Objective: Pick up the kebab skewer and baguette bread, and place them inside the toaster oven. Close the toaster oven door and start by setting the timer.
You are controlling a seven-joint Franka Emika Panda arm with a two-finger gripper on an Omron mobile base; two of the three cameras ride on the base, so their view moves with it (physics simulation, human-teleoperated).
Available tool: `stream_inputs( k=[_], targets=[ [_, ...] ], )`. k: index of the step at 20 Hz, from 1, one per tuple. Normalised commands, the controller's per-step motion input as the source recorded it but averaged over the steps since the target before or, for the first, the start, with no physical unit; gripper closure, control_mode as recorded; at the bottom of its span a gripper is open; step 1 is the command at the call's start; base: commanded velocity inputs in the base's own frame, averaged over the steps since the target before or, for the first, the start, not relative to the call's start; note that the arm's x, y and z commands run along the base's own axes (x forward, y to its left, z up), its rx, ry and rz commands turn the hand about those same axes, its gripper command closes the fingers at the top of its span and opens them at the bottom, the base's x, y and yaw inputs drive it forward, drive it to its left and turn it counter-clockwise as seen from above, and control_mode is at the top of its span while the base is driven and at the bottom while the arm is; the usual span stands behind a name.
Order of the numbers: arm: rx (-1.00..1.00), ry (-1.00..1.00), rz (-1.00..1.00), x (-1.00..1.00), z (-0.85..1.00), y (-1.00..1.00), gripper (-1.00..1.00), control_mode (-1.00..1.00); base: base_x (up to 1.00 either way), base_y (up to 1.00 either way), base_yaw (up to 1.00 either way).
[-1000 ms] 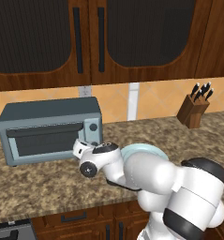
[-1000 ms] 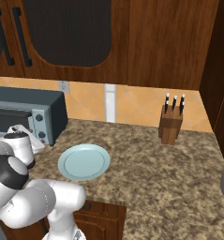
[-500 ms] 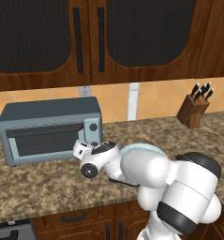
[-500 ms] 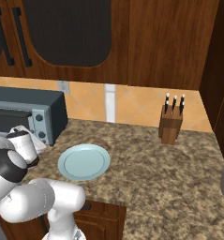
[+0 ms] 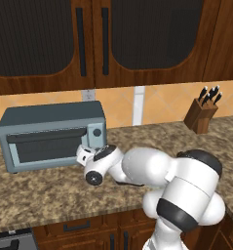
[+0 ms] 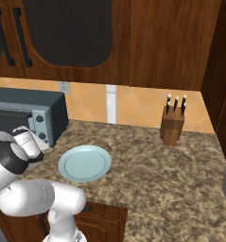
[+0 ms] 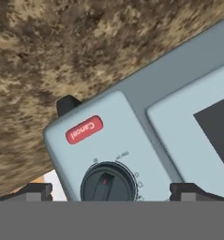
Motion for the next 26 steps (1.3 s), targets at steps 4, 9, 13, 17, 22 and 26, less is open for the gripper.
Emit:
stream_inputs(
  k=[4,9,13,17,22,26],
  targets=[
    [0.00,-0.04,0.01,0.03,-0.08,0.00,-1.00,-1.00,0.00,0.00,0.00],
    [0.00,-0.04,0.00,0.00,0.00,-0.01,-1.00,-1.00,0.00,0.00,0.00],
    [0.00,-0.04,0.01,0.00,-0.01,-0.11,-1.00,-1.00,0.00,0.00,0.00],
    [0.00,-0.05,0.01,-0.01,0.00,-0.07,-1.00,-1.00,0.00,0.00,0.00],
    [0.00,-0.05,0.00,0.00,0.00,0.00,-1.00,-1.00,0.00,0.00,0.00],
    [0.00,-0.04,0.01,0.00,0.00,0.00,1.00,-1.00,0.00,0.00,0.00]
  ],
)
